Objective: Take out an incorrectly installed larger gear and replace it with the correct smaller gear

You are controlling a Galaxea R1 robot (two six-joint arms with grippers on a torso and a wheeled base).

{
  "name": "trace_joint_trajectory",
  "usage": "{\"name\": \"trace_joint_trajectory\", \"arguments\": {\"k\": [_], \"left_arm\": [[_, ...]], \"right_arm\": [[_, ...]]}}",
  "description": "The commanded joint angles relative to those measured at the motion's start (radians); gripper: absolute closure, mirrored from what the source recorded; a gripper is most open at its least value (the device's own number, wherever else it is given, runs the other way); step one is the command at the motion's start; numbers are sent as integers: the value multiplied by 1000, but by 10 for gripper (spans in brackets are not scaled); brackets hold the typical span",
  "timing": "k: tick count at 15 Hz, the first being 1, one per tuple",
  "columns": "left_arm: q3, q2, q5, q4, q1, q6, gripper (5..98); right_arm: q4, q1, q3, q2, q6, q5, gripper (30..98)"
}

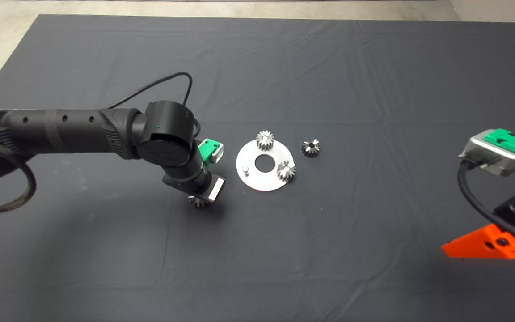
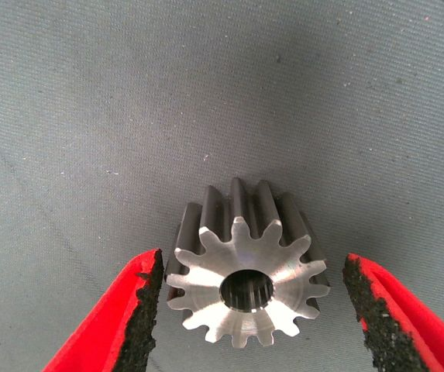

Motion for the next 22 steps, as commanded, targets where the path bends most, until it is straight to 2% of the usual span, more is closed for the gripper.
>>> {"name": "trace_joint_trajectory", "arguments": {"k": [1, 2, 3, 5, 7, 8, 9, 10, 11, 12, 14, 15, 17, 19, 20, 22], "left_arm": [[17, -14, 63, -10, -116, 3, 453], [17, -19, 84, -71, -177, 3, 453], [16, -37, 93, -168, -249, 7, 415], [28, -58, 94, -307, -344, 12, 397], [98, -77, 85, -425, -444, -4, 353], [170, -100, 87, -439, -462, 0, 353], [313, -174, 85, -434, -462, -28, 323], [377, -277, 79, -434, -464, -102, 301], [390, -333, 63, -436, -471, -123, 301], [414, -336, 60, -436, -471, -125, 284], [447, -335, 62, -440, -469, -132, 251], [454, -331, 61, -440, -469, -127, 240], [455, -331, 58, -442, -470, -125, 205], [458, -313, 51, -443, -470, -117, 193], [447, -296, 53, -443, -471, -106, 158], [451, -299, 51, -448, -471, -105, 153]], "right_arm": [[-121, -90, -241, 83, -214, -4, 308], [-132, -108, -280, 108, -253, -4, 308], [-156, -130, -320, 136, -295, -4, 308], [-192, -159, -386, 171, -369, -2, 308], [-216, -197, -458, 181, -492, 2, 308], [-231, -219, -497, 181, -559, 11, 308], [-242, -245, -540, 181, -646, 27, 308], [-244, -253, -582, 181, -725, 63, 308], [-244, -256, -631, 184, -802, 112, 308], [-244, -263, -685, 203, -888, 157, 308], [-244, -279, -791, 245, -1020, 180, 308], [-244, -318, -835, 271, -1068, 186, 308], [-263, -364, -858, 298, -1115, 200, 308], [-332, -393, -855, 313, -1123, 254, 308], [-383, -408, -855, 321, -1123, 278, 308], [-471, -433, -848, 324, -1131, 288, 308]]}}
